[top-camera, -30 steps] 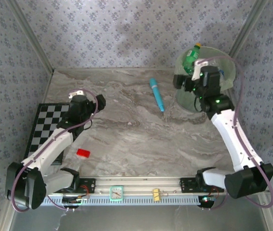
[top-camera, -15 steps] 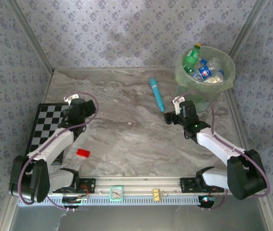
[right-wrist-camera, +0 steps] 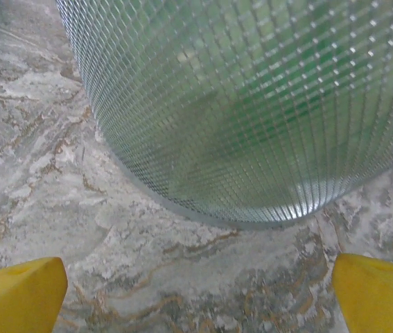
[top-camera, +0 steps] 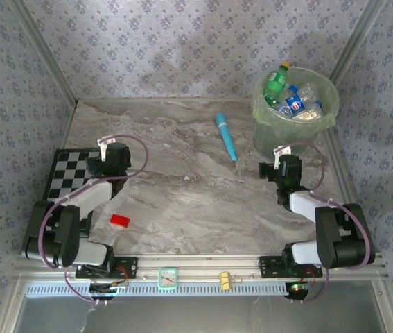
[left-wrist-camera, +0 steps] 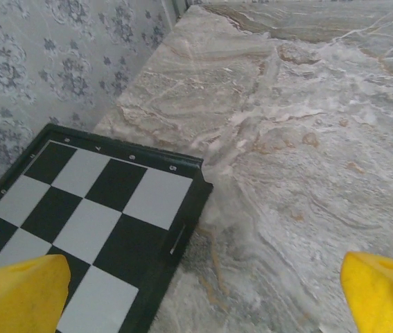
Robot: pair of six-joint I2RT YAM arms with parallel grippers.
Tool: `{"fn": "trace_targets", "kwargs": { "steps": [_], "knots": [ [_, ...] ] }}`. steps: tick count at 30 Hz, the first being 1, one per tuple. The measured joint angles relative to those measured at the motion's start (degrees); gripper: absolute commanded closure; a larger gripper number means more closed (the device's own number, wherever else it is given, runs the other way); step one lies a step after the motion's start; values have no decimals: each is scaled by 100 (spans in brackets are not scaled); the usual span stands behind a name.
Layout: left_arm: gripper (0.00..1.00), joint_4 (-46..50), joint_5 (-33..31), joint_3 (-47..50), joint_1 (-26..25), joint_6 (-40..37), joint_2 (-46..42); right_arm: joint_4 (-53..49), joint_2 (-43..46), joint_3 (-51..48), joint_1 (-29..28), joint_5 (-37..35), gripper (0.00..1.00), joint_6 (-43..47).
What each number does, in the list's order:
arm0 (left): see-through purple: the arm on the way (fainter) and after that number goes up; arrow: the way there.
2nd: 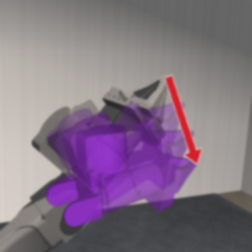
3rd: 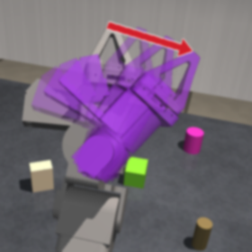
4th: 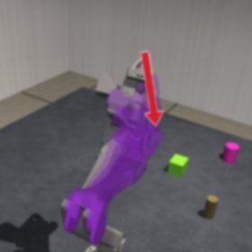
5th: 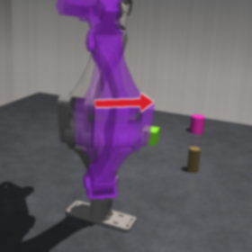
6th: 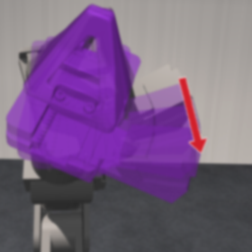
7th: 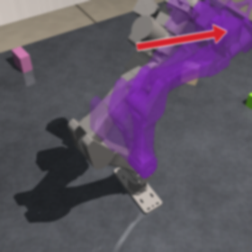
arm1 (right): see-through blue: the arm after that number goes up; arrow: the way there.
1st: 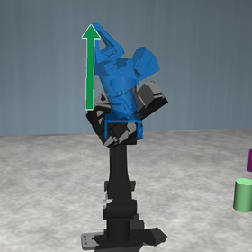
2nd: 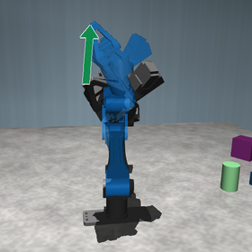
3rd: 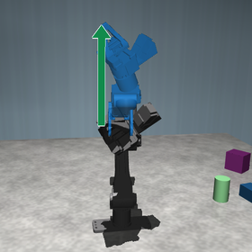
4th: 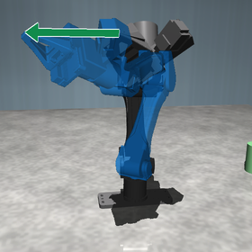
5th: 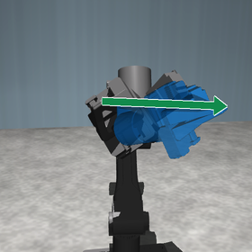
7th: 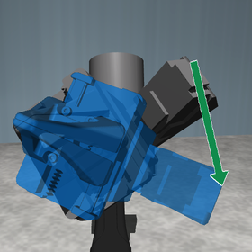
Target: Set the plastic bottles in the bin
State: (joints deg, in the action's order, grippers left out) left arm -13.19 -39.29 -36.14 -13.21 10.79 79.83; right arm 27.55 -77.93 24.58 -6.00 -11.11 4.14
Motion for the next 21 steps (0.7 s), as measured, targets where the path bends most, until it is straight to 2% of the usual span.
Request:
{"fn": "trace_targets", "kwargs": {
  "steps": [6,12,18,21],
  "knots": [
    [0,-737,-59,269,-2,-608,511,588,-654,122,74,-35,0,85],
    [0,-2048,540,859,72,-1283,699,1541,-872,-232,708,214,0,-179],
    [0,-3165,1410,1539,702,-1180,597,1777,-909,-295,691,321,0,-223],
    [0,-3550,1683,1676,951,-1108,839,1840,-909,-295,682,326,0,-225]
  ]
}}
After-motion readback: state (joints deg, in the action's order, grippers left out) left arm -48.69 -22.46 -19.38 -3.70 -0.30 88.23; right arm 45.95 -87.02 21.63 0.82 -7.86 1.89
